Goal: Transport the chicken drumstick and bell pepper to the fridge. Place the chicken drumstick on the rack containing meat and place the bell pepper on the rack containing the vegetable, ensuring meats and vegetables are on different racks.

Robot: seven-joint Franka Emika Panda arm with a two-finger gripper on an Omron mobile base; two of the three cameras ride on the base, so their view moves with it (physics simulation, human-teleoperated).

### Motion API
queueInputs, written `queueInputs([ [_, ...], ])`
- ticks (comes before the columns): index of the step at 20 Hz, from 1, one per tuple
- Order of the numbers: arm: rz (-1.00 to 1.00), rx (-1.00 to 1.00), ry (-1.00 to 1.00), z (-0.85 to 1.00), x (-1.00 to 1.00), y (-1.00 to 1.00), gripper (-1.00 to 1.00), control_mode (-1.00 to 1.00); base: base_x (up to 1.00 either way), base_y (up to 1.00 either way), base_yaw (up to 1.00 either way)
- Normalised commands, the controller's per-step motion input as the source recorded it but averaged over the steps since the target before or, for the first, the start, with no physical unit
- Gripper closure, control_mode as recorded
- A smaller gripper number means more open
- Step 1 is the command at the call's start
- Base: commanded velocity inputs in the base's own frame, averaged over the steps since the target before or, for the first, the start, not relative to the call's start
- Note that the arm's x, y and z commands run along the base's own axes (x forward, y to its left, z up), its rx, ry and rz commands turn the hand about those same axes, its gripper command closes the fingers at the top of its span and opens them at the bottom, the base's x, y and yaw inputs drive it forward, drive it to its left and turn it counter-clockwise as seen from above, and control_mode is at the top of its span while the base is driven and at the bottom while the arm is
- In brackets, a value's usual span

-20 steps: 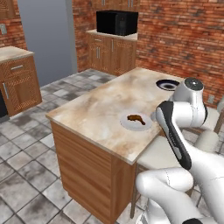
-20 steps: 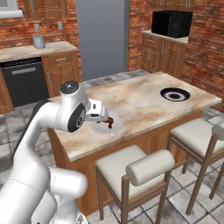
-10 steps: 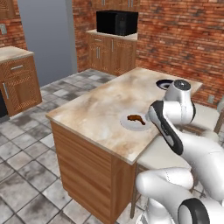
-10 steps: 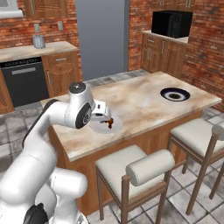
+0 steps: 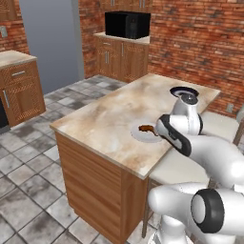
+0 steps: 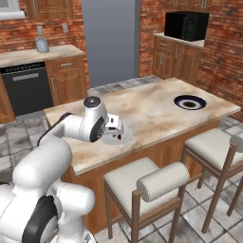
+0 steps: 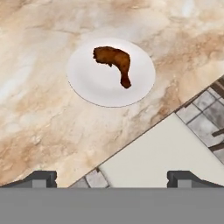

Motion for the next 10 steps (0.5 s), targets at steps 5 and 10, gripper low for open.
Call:
queueInputs([
  [5,0.00,0.01,0.00,-0.26,0.55,0.00,-1.00,-1.00,0.00,0.00,0.00],
  [10,0.00,0.00,0.00,-0.13,0.49,0.00,-1.00,-1.00,0.00,0.00,0.00],
])
